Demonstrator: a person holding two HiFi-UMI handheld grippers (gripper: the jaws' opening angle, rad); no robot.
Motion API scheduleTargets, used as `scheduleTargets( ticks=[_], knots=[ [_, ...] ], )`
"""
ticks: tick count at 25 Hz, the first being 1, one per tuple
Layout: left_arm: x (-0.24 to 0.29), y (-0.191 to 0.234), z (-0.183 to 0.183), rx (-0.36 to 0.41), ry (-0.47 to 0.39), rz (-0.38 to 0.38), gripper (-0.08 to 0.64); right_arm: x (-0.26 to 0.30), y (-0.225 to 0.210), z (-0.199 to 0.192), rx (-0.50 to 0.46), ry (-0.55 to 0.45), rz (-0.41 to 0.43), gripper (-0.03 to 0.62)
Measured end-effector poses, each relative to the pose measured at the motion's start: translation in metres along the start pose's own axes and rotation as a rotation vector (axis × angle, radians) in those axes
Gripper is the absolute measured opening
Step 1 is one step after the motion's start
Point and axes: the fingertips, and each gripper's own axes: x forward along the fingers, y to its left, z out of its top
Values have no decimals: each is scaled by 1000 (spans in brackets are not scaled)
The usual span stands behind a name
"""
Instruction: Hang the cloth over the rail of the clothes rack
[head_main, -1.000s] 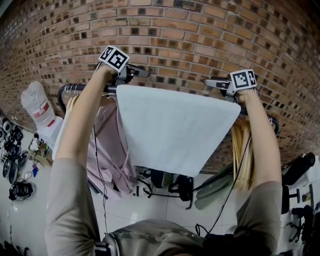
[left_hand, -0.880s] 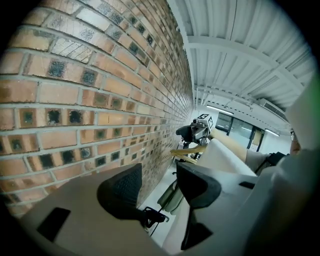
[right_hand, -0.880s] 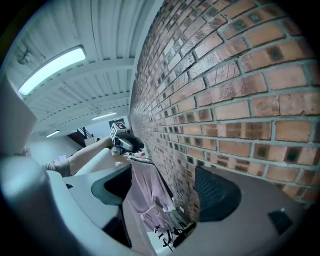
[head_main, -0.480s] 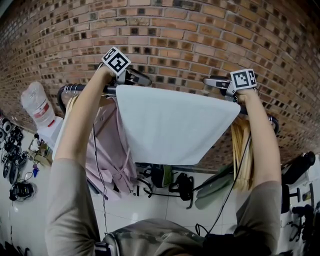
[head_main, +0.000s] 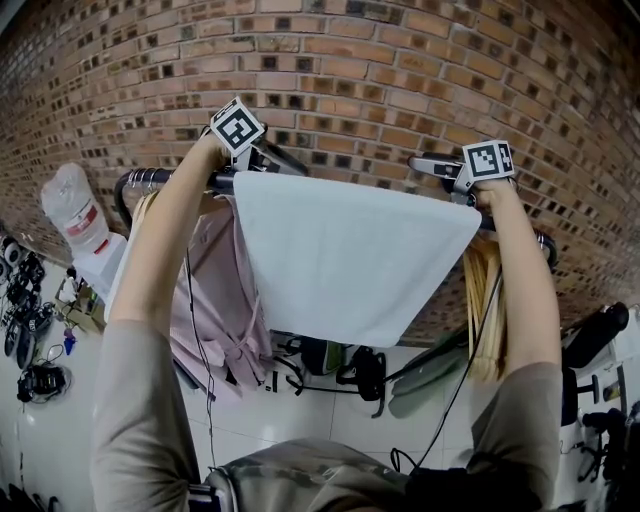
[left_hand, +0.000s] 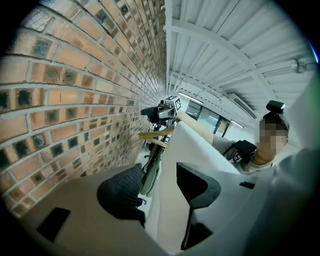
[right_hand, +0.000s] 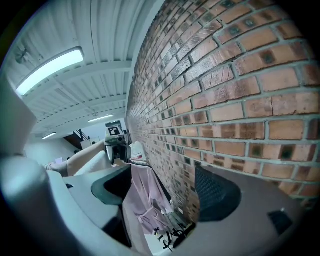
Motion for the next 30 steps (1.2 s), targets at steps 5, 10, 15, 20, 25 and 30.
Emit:
scheduleTargets(
  ticks=[5, 10, 15, 20, 25, 30],
  knots=[
    [-1, -7, 2, 14, -14, -16, 209, -4, 1, 5, 1, -28, -16, 397],
    [2, -11, 0, -9, -3, -40, 209, -15, -9, 28, -18, -155, -72, 397],
    [3, -15, -4, -32, -3, -55, 209, -25, -9, 42, 13, -251, -71, 397],
    [4, -19, -6, -73, -4, -75, 209, -34, -12, 55, -28, -276, -121, 397],
    [6, -23, -7, -82, 10, -104, 209, -80, 5, 101, -105, -425, -175, 397],
    [6, -21, -7, -76, 15, -109, 209, -126, 69, 137, -196, -537, -73, 397]
  ],
)
